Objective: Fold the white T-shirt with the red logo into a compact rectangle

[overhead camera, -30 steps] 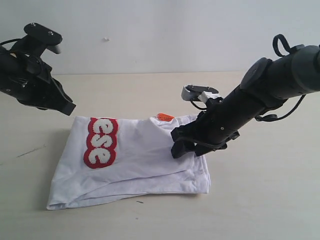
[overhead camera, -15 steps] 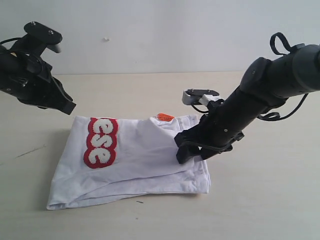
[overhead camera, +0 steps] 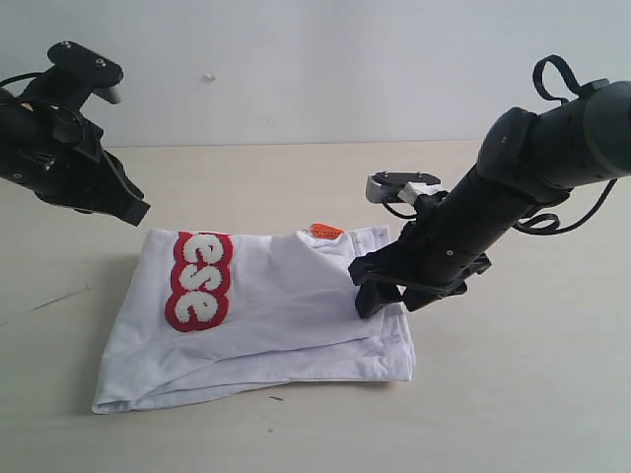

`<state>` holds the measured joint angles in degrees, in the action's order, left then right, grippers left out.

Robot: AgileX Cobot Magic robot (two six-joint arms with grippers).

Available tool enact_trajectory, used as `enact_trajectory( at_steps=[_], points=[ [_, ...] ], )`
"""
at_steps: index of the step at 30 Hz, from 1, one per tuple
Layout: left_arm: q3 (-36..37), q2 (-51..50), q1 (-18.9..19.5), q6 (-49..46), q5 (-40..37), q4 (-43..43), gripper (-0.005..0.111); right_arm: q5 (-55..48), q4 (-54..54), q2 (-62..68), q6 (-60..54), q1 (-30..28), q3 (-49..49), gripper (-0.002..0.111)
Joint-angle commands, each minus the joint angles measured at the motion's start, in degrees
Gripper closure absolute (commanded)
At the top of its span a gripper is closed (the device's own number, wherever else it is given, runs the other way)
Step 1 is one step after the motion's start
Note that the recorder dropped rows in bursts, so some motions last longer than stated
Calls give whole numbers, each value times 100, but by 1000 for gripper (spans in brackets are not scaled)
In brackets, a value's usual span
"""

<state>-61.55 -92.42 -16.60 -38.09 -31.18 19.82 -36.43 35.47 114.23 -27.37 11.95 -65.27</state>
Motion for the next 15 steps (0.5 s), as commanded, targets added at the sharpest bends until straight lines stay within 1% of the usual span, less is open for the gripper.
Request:
enact_trajectory(
  at_steps=[1, 6, 15],
  points=[
    [3, -41, 13, -42, 93, 62, 107, 81, 220, -192, -186, 1, 22, 44],
    [3, -41, 13, -42, 93, 62, 107, 44, 344, -28, -211, 1, 22, 44],
    [3, -42, 13, -63, 106, 62, 107, 59, 659, 137, -571, 265, 22, 44]
  ],
)
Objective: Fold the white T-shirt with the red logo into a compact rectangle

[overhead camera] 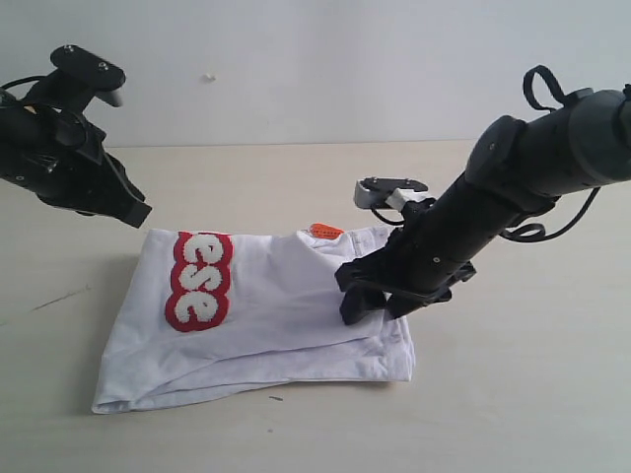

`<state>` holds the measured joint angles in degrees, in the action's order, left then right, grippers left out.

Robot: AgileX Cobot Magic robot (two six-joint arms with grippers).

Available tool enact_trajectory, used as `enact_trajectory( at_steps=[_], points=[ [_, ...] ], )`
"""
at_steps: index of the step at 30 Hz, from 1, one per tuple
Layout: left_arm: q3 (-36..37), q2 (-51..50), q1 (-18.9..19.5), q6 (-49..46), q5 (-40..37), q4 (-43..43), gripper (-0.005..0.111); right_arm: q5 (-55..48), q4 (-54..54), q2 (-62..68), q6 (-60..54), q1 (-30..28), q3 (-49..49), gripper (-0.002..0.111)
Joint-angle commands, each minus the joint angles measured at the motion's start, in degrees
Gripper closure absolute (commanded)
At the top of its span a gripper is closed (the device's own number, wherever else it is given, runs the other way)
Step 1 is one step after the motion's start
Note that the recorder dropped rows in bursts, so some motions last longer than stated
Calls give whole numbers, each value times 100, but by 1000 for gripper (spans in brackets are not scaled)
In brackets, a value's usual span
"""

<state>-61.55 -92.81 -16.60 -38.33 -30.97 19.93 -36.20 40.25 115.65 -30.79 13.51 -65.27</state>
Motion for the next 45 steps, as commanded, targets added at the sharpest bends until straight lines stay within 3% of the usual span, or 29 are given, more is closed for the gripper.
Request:
enact_trajectory(
  at_steps=[1, 11, 20, 24, 30, 35, 38, 42, 45],
  points=[
    [3, -3, 13, -40, 85, 51, 107, 36, 182, -5, -229, 120, 22, 44],
    [3, -3, 13, -40, 110, 51, 107, 722, 224, 48, -171, 119, 22, 48],
    [3, -3, 13, -40, 142, 88, 107, 751, 810, 244, -506, 119, 22, 51],
    [3, -3, 13, -40, 185, 114, 107, 751, 810, 232, -581, 119, 22, 63],
    [3, -3, 13, -52, 199, 154, 107, 686, 810, 232, -1003, 119, 22, 109],
    [3, -126, 13, -52, 282, 166, 107, 156, 705, -394, -973, 119, -276, 108],
    [3, -187, 13, -64, 428, 166, 107, -25, -223, -1051, -254, 119, -316, 108],
    [3, -187, 13, -83, 577, 166, 107, -557, -2851, -1509, 2202, 119, -316, 108],
    [3, -187, 13, -83, 577, 178, 107, -840, -3187, -1440, 2470, 119, -316, 108]
  ],
)
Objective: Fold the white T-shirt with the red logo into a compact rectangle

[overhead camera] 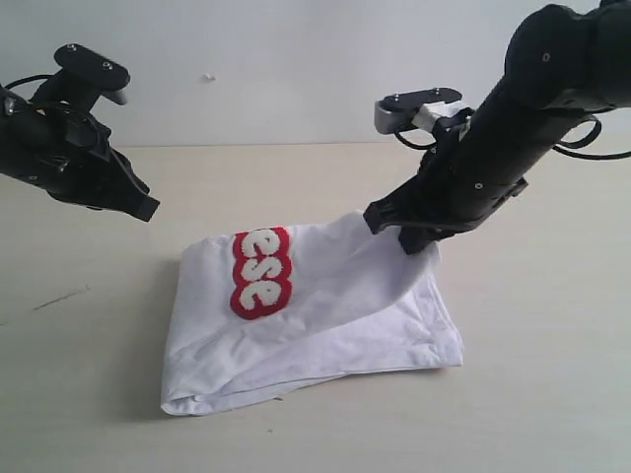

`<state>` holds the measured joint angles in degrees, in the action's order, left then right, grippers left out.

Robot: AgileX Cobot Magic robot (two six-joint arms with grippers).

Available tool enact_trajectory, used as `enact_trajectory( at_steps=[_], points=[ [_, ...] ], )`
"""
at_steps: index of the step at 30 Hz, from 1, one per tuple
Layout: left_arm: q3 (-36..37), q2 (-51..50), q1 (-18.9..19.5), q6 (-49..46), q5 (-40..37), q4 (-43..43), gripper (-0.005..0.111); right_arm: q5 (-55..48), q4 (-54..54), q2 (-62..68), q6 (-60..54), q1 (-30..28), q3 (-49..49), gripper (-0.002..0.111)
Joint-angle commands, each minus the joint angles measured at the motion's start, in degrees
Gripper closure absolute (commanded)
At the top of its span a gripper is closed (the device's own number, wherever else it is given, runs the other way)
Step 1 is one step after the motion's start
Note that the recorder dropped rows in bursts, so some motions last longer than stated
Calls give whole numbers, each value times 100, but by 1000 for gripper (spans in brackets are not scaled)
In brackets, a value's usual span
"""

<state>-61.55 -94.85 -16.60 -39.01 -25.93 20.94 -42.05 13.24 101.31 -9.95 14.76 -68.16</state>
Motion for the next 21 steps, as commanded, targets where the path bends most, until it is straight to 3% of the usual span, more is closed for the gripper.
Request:
enact_trajectory(
  at_steps=[1, 4, 7, 9, 14, 21],
  points=[
    [3, 16, 13, -15, 73, 76, 107, -268, -526, 39, 386, -7, -27, 108],
    [3, 16, 13, -15, 73, 76, 107, -311, -1071, 266, 443, -7, -27, 108],
    [3, 16, 13, -15, 51, 89, 107, -476, -2216, 609, 1365, -7, -27, 105],
    [3, 16, 13, -15, 51, 89, 107, -408, -2757, 785, 1811, -7, -27, 95],
    [3, 16, 13, -15, 86, 89, 107, -311, -2762, 851, 1812, -7, -27, 69],
    [3, 16, 13, -15, 84, 111, 107, -1067, -3951, 840, 2969, -7, -339, 68]
  ],
)
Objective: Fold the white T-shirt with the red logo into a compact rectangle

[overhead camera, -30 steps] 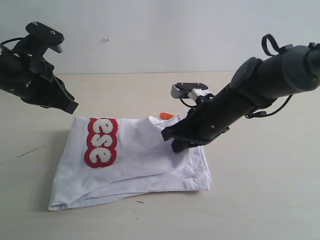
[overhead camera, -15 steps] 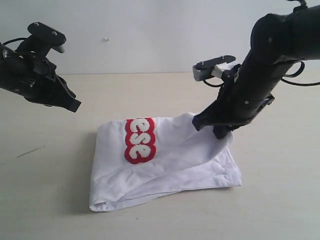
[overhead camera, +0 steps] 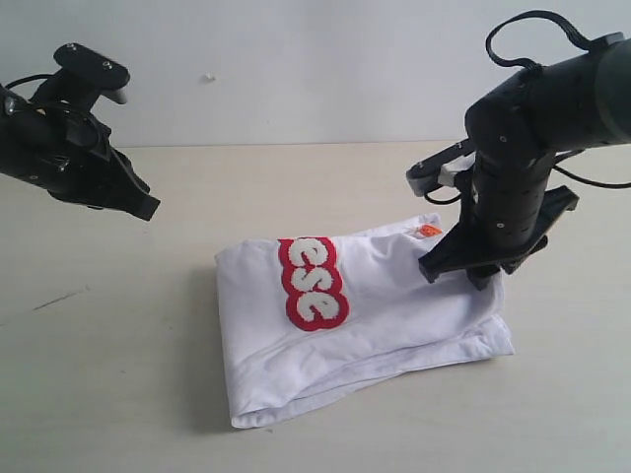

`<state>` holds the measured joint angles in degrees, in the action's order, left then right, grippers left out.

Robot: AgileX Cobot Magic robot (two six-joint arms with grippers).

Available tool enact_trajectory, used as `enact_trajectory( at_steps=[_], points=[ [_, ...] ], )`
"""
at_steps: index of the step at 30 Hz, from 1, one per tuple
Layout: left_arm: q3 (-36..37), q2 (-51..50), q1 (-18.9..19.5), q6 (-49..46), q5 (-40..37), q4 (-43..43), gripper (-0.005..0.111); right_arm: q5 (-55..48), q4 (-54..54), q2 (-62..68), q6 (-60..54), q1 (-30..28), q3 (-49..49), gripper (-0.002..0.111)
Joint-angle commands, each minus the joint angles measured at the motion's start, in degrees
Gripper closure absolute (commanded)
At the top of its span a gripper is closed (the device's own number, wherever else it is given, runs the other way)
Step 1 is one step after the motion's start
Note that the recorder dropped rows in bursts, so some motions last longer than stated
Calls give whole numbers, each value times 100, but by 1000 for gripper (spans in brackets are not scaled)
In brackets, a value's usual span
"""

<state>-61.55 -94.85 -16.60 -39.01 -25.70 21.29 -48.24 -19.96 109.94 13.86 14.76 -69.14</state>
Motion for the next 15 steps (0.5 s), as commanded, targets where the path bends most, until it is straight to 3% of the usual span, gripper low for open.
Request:
enact_trajectory(
  at_steps=[1, 10, 15],
  points=[
    [3, 16, 13, -15, 61, 77, 107, -526, -671, -23, 621, -7, -309, 68],
    [3, 16, 13, -15, 61, 88, 107, -577, -633, -122, 724, -7, -392, 68],
    [3, 16, 13, -15, 61, 146, 107, 273, 715, -335, -310, -7, -392, 74]
  ],
)
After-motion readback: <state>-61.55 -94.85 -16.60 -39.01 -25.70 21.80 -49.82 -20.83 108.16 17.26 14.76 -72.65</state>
